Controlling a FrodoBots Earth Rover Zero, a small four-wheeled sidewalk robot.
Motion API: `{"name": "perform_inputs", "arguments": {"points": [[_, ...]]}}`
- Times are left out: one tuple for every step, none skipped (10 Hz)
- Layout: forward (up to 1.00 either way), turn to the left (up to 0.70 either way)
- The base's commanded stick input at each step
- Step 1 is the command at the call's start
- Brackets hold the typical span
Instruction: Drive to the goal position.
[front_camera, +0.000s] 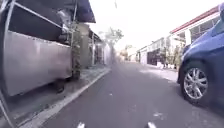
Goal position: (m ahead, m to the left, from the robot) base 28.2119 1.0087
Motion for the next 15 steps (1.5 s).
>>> {"name": "perform_inputs", "arguments": {"points": [[0.70,-0.35],[0.70,-0.33],[0.70,-0.20],[0.70,-0.02],[0.70,0.00],[0.70,0.00],[0.70,0.00],[0.70,0.00],[0.70,0.00],[0.70,0.00],[0.70,0.00],[0.70,0.00],[0.70,0.00],[0.70,0.00],[0.70,0.00]]}}
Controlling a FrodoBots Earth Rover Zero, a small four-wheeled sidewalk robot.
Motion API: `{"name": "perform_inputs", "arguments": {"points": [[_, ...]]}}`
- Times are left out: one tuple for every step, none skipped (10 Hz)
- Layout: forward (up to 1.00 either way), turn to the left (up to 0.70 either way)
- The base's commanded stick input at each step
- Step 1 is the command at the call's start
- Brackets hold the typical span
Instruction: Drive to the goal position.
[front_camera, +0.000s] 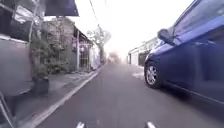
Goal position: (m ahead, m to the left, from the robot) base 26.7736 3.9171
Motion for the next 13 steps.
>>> {"name": "perform_inputs", "arguments": {"points": [[0.70,0.00],[0.70,0.00],[0.70,0.00],[0.70,0.00],[0.70,0.00],[0.70,0.00],[0.70,0.00],[0.70,0.00],[0.70,0.00],[0.70,0.00],[0.70,0.00],[0.70,0.00],[0.70,0.00]]}}
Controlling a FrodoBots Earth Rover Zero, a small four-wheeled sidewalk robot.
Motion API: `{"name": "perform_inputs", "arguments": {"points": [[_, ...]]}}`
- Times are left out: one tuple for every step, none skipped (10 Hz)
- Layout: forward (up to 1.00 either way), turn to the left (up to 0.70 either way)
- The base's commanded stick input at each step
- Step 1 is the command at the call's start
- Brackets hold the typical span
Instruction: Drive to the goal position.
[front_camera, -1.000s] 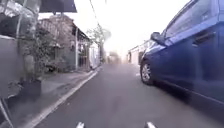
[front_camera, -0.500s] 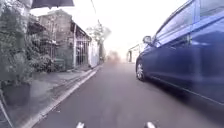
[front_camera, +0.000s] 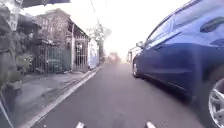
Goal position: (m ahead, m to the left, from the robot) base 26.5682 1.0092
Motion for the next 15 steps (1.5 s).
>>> {"name": "perform_inputs", "arguments": {"points": [[0.70,0.00],[0.70,0.00],[0.70,0.00],[0.70,0.00],[0.70,0.00],[0.70,0.00],[0.70,0.00],[0.70,0.00],[0.70,0.00],[0.70,-0.04],[0.70,-0.13],[0.70,-0.22],[0.70,-0.22],[0.70,-0.17],[0.70,-0.12]]}}
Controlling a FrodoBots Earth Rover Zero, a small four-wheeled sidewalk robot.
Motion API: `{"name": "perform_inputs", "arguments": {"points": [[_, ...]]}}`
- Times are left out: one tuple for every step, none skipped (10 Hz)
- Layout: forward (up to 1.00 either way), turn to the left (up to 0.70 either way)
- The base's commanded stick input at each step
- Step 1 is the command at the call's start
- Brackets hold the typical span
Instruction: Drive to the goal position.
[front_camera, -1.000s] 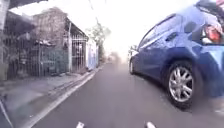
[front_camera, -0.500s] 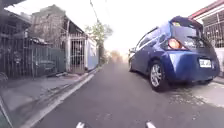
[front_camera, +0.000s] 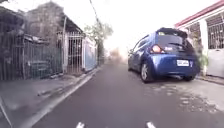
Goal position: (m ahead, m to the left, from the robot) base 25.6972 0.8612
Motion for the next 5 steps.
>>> {"name": "perform_inputs", "arguments": {"points": [[0.70,-0.07],[0.70,-0.03],[0.70,0.00],[0.70,0.00],[0.70,0.00]]}}
